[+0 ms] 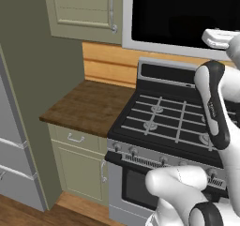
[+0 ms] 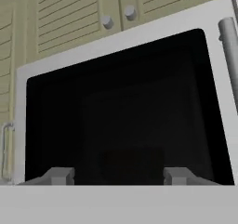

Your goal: Pick the sweet potato from the sink and place it in the bowl. Then pick the bowl and place it in the microwave. Then close the microwave door and press the start button.

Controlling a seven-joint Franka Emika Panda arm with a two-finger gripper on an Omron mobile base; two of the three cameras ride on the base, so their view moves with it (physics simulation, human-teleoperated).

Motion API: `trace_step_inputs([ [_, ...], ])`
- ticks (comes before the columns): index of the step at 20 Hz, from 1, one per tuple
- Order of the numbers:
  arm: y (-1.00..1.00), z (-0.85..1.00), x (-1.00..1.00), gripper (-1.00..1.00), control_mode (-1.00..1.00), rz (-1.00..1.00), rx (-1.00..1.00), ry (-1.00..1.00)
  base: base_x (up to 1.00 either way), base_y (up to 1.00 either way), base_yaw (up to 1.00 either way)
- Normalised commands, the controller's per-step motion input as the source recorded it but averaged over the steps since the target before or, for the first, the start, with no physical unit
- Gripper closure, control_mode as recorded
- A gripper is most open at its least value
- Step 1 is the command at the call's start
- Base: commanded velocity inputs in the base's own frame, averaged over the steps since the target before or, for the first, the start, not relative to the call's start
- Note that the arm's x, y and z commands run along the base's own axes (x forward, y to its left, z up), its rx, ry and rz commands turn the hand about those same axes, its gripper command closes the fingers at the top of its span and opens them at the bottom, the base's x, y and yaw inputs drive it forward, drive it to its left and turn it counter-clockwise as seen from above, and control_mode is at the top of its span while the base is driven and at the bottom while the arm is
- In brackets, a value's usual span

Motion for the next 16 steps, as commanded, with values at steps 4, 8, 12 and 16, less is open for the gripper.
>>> trace_step_inputs([
  [4,-0.01,0.01,-1.0,1.0,-1.0,0.0,-0.02,-0.01,0.0,0.0,0.0],
  [8,-0.17,-0.05,-1.0,1.0,-1.0,0.0,-0.02,0.0,0.0,0.0,0.0],
  [12,-0.25,-0.13,-0.96,1.0,-1.0,0.0,-0.05,0.0,0.0,0.0,0.0],
  [16,-0.06,-0.01,-0.89,1.0,-1.0,-0.05,-0.11,0.0,0.0,0.0,0.0],
])
